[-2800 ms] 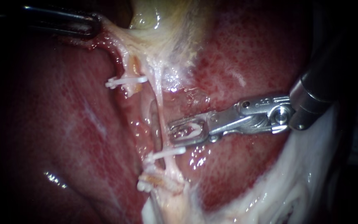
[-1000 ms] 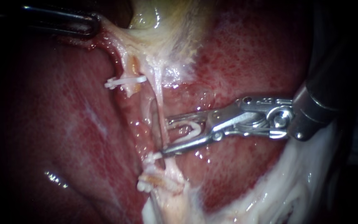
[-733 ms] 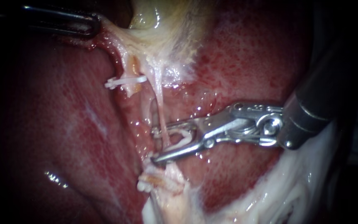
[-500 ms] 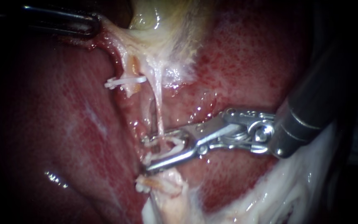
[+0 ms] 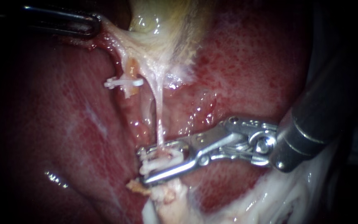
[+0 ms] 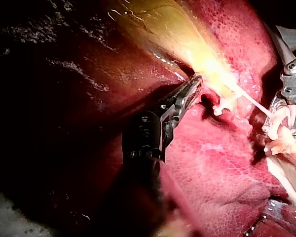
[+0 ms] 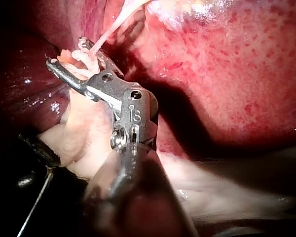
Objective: Clipping second clip right tube
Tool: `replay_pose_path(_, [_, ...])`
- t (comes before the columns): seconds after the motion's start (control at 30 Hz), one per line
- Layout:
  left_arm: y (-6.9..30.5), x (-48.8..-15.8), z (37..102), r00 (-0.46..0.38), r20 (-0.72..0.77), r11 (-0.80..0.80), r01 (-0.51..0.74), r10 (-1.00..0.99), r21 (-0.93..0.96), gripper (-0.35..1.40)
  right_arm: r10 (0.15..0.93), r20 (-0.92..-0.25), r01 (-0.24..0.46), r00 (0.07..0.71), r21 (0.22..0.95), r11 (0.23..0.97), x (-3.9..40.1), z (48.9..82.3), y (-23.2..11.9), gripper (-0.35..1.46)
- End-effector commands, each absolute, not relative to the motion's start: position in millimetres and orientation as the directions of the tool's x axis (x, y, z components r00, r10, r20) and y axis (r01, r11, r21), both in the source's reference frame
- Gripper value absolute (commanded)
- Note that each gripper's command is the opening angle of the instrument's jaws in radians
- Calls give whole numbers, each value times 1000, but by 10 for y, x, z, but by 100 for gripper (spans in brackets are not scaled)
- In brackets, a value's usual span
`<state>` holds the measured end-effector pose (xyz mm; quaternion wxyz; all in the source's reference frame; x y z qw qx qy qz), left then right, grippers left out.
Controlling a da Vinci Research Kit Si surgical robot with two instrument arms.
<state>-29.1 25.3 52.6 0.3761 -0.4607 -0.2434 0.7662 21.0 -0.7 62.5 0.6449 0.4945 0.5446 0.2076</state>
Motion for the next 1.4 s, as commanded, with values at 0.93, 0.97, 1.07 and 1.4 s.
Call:
replay_pose_path(0.93, [253,-291,526,-293,-523,-599,-352,801,-719,-35,860,-415,254,298,903,348,198,614,4,-35])
replay_pose_path(0.97, [253,-291,526,-293,-523,-599,-352,801,-719,-35,859,-415,256,300,902,347,198,614,4,-35])
replay_pose_path(1.07, [253,-291,526,-293,-523,-599,-352,801,-719,-35,858,-416,259,302,902,346,198,615,3,-35])
replay_pose_path(1.4, [251,-293,528,-292,-524,-600,-354,800,-718,-35,856,-417,262,305,901,345,198,616,3,-35])
